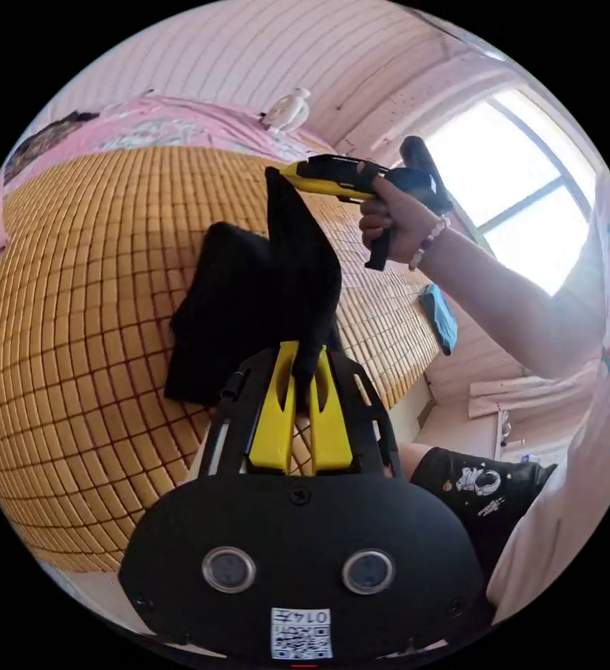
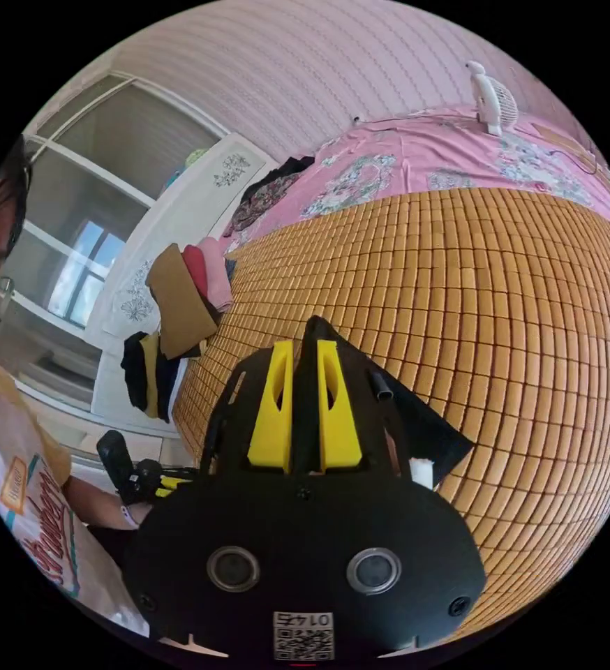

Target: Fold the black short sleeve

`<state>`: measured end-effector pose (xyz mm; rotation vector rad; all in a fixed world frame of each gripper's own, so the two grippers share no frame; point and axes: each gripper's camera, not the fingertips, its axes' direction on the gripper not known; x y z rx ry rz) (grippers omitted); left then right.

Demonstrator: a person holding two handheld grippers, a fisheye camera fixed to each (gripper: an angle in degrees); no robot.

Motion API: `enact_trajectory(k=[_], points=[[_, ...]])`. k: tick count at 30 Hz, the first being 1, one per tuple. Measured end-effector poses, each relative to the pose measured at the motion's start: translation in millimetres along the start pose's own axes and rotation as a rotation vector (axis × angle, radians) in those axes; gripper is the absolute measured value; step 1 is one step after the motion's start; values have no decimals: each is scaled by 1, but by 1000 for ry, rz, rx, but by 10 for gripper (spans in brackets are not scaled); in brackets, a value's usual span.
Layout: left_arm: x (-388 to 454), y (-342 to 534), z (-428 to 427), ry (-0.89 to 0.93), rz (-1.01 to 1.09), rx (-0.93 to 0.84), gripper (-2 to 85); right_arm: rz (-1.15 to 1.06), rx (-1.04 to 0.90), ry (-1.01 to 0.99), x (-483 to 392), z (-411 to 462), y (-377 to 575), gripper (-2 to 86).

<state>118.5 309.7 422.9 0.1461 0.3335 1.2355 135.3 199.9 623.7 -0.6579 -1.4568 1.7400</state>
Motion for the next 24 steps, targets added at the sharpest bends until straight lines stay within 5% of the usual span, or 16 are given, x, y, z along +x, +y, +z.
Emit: enact_trajectory(k=[5, 11, 21, 24], points=[[-62, 16, 4, -54, -290, -93, 60, -171, -225, 200, -41, 118, -6, 115], [-72, 28, -9, -63, -378, -7, 80, -350, -275, 402, -74, 162, 0, 141], [-55, 9, -1, -210, -177, 62, 121, -395, -364, 369, -91, 212, 5, 83], [-55, -3, 21, -242, -53, -63, 111, -382, -354, 322, -95, 202, 1, 59]])
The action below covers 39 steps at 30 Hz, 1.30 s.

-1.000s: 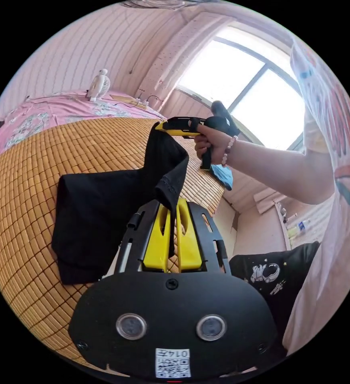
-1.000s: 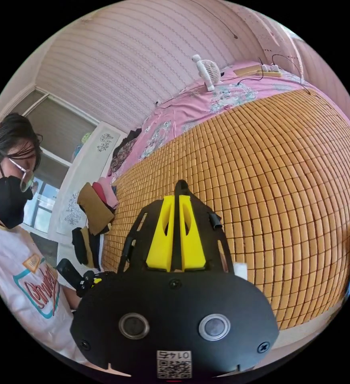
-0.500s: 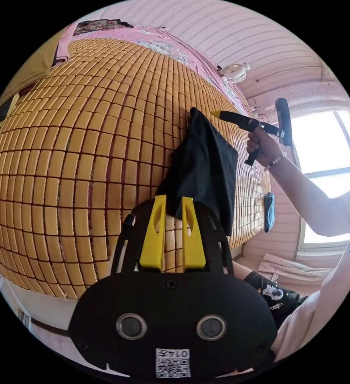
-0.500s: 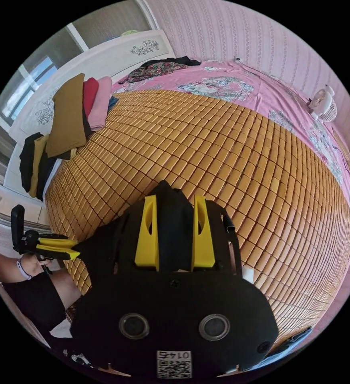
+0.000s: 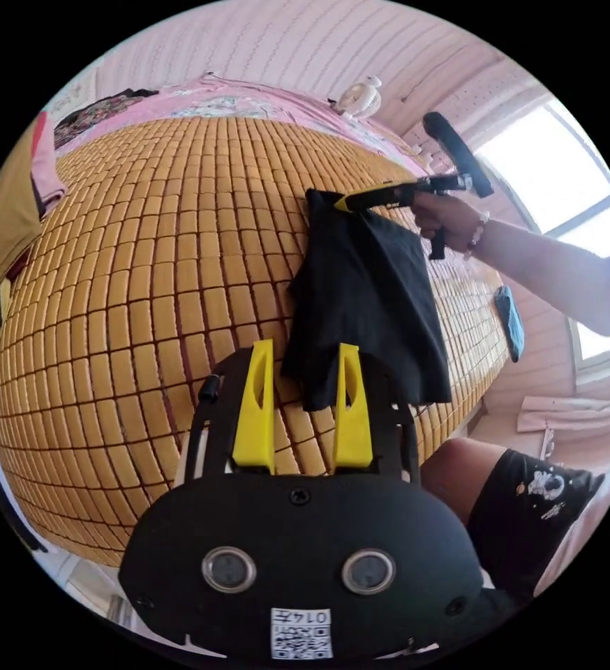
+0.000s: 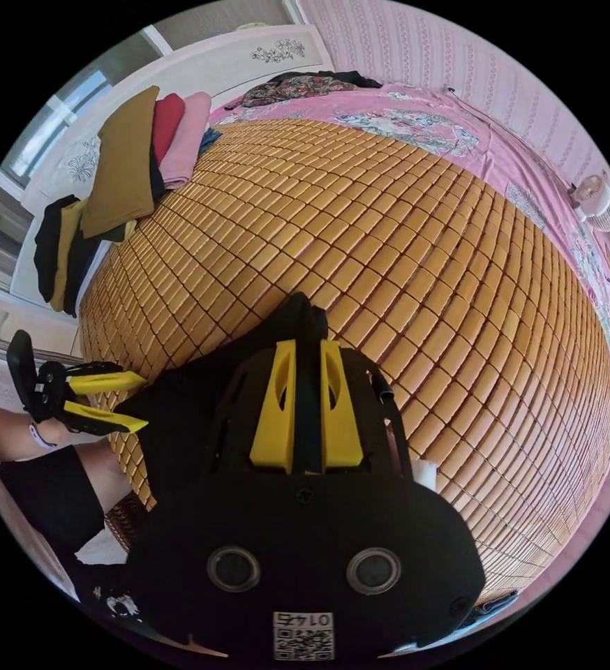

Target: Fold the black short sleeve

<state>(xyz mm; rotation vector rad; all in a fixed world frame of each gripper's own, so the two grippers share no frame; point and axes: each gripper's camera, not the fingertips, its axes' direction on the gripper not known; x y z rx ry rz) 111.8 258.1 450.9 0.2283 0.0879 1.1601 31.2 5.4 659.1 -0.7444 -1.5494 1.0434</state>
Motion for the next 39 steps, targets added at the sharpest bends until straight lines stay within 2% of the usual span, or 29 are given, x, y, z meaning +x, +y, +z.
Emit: enact_trajectory(k=[4, 7, 10, 13, 19, 24, 27, 31, 33, 35, 37, 39], points=[[4, -4, 2, -68, 154, -19, 51, 48, 163, -139, 13, -44, 21, 40], [1, -8, 5, -6, 190, -77, 22, 86, 268, -233, 20, -84, 52, 33], [4, -19, -6, -10, 256, -89, 6, 110, 309, -191, 18, -126, 92, 30], [24, -30, -31, -10, 427, -51, 0, 241, 357, -160, 31, -162, 145, 28], [98, -60, -69, 195, 772, -86, -3, 603, 491, -109, 63, -221, 263, 28], [175, -91, -57, 497, 1007, -113, -1, 799, 570, 55, 66, -307, 361, 31], [220, -119, -34, 702, 1029, -77, 3, 818, 546, 250, 81, -373, 397, 36], [274, -160, 16, 837, 946, 6, 28, 814, 430, 447, 181, -424, 412, 57], [302, -188, 65, 823, 873, 30, 71, 878, 405, 515, 253, -417, 421, 79], [313, -199, 97, 774, 863, 25, 79, 982, 333, 571, 342, -380, 443, 95], [307, -203, 123, 673, 812, 4, 81, 1102, 237, 557, 383, -341, 463, 97], [280, -193, 134, 633, 778, -9, 77, 1170, 265, 519, 381, -306, 479, 91]])
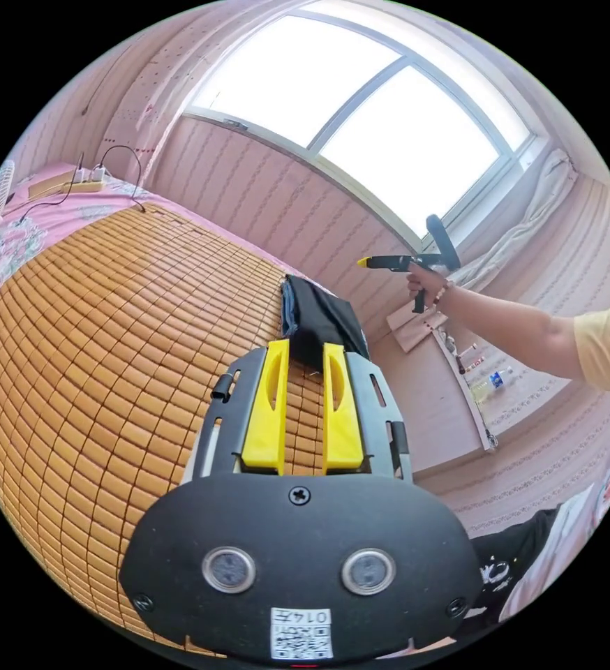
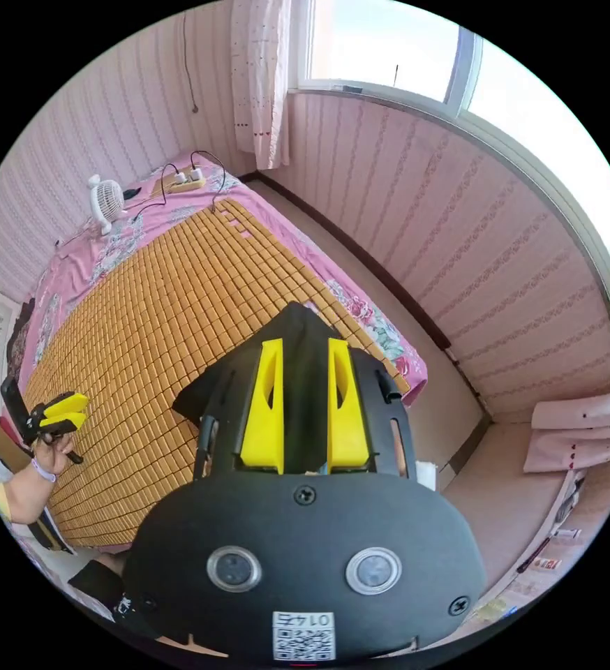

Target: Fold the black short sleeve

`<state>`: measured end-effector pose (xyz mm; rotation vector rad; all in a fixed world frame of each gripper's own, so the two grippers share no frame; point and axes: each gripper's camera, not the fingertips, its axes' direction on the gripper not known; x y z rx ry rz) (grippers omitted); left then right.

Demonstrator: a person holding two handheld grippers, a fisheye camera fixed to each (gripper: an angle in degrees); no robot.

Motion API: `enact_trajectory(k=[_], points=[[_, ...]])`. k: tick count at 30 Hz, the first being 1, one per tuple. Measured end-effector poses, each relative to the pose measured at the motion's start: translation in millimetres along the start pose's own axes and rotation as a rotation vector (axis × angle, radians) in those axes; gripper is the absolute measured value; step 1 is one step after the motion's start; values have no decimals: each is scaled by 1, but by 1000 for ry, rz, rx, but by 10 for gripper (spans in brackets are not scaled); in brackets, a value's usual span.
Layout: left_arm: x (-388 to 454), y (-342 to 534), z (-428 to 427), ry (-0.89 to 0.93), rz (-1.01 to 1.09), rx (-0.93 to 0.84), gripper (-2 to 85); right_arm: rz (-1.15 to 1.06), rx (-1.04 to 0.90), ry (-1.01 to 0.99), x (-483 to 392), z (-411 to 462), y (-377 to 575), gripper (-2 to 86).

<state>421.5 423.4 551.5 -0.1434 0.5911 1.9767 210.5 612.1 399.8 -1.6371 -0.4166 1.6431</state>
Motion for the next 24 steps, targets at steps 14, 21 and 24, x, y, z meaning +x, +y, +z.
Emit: enact_trajectory(k=[14, 21, 24], points=[[64, 295, -162, -360, -183, -185, -8, -332, -56, 87, -294, 23, 357, 1], [115, 426, -235, -563, -426, -14, -10, -749, -52, -261, -431, 48, 403, -2], [144, 476, -237, -681, -471, 91, -10, -873, -66, -467, -461, 57, 447, -2]])
